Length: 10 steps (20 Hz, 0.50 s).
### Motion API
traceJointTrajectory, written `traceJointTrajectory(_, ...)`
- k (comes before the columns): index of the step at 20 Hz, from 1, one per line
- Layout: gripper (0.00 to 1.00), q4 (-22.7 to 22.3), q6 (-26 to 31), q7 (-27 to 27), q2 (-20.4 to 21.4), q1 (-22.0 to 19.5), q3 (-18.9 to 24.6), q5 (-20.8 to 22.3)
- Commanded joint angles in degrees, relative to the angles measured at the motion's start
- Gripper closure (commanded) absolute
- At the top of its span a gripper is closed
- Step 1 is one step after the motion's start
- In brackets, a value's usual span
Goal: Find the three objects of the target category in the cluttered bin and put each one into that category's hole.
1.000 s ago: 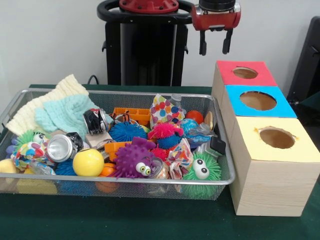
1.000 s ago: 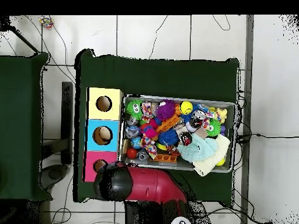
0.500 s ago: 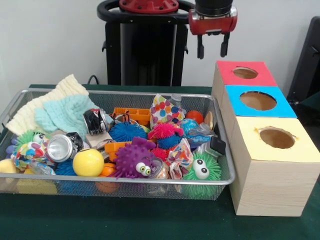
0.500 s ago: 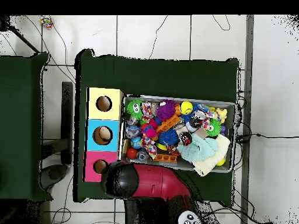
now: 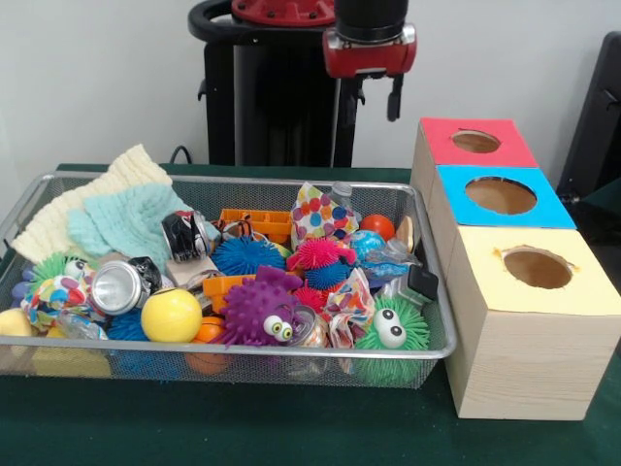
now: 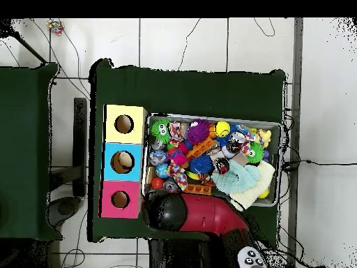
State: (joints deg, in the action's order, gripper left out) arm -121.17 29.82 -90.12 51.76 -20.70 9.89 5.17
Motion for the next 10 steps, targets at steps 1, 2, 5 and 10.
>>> traceJointTrajectory(1, 0.0, 6.9, 2.57, 3.65, -2.37, -1.94, 5.32, 5.01)
traceJointTrajectory(2, 0.0, 6.7, 2.71, 3.04, -1.99, -1.77, 5.13, 5.23)
traceJointTrajectory(5, 0.0, 7.73, 2.37, -0.3, -2.11, 0.68, 3.13, 6.42)
traceJointTrajectory(10, 0.0, 9.18, -1.89, -9.41, -4.6, 7.19, -1.23, 6.47)
